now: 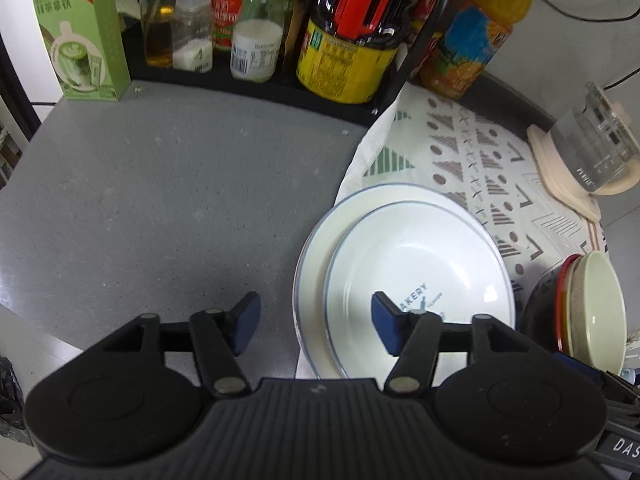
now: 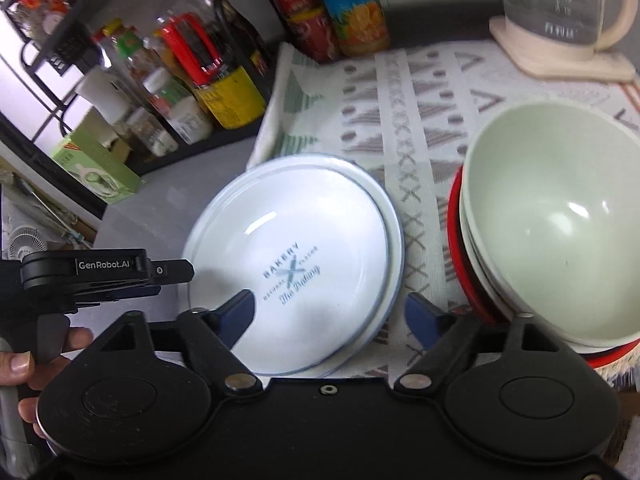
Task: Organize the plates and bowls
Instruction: 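Move both grippers toward the red bowl holding the pale green bowls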
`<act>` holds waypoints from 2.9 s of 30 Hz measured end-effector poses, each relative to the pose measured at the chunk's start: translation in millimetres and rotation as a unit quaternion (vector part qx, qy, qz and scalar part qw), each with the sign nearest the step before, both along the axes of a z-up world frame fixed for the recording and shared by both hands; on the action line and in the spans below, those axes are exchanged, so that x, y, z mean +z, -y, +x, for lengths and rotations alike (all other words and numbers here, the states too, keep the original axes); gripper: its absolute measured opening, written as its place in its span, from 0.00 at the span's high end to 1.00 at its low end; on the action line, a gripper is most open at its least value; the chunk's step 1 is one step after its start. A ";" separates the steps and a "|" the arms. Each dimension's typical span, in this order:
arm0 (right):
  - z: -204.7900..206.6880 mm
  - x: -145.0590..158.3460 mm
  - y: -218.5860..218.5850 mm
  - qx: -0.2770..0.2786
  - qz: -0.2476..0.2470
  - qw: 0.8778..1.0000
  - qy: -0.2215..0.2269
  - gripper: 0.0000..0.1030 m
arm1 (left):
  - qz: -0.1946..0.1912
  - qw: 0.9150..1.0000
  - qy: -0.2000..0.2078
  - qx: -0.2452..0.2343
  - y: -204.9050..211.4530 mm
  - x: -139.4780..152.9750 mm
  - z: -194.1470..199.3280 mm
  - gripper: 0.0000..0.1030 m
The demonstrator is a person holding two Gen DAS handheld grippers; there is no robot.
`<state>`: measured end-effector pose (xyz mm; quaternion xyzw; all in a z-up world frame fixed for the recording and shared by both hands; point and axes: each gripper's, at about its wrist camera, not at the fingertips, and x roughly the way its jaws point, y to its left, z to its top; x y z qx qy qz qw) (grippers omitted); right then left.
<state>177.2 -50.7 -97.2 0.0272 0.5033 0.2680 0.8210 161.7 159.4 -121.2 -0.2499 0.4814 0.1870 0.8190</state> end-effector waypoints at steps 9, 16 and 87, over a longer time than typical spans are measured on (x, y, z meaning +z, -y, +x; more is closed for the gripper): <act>-8.1 20.2 21.0 -0.032 0.041 0.997 0.053 0.01 | 0.000 0.999 0.042 0.013 12.9 24.4 -14.1 0.31; -14.0 29.9 36.1 -0.046 0.016 0.993 0.104 0.00 | -0.006 0.997 0.072 -0.010 32.2 40.0 -14.9 0.31; 25.8 -13.1 184.6 -0.288 0.024 0.957 0.002 0.12 | -0.037 0.965 -0.004 -0.259 182.5 -14.8 135.6 0.03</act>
